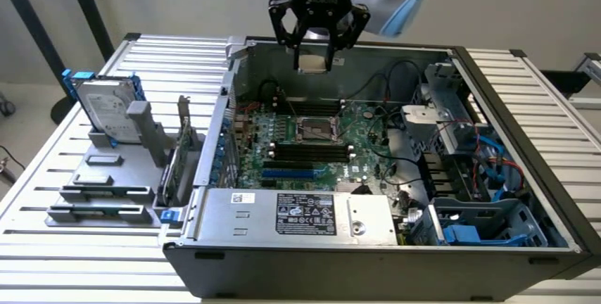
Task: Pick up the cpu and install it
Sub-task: 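Pick up the cpu and move it towards the insertion slot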
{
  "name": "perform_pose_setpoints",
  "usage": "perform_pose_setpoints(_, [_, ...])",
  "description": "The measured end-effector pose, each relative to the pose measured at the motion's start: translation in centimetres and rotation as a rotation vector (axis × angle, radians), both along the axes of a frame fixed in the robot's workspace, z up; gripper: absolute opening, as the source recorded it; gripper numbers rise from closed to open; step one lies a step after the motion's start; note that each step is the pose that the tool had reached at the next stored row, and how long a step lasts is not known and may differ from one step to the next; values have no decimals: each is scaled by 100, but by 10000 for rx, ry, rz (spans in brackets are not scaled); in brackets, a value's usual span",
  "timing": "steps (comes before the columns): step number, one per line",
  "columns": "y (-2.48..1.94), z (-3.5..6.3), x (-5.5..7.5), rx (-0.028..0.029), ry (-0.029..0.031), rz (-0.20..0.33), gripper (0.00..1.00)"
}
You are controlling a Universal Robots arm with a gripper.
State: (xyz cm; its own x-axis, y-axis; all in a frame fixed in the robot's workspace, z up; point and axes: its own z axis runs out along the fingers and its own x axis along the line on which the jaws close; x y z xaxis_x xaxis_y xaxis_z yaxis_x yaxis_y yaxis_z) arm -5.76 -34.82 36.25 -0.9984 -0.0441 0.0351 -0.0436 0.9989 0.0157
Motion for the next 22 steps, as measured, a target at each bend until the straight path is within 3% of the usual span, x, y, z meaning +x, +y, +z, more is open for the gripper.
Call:
perform_pose_setpoints(17, [130,-310,226,1,73,-265,55])
perform_pose_setpoints(22, [134,-316,237,-2,111,-284,55])
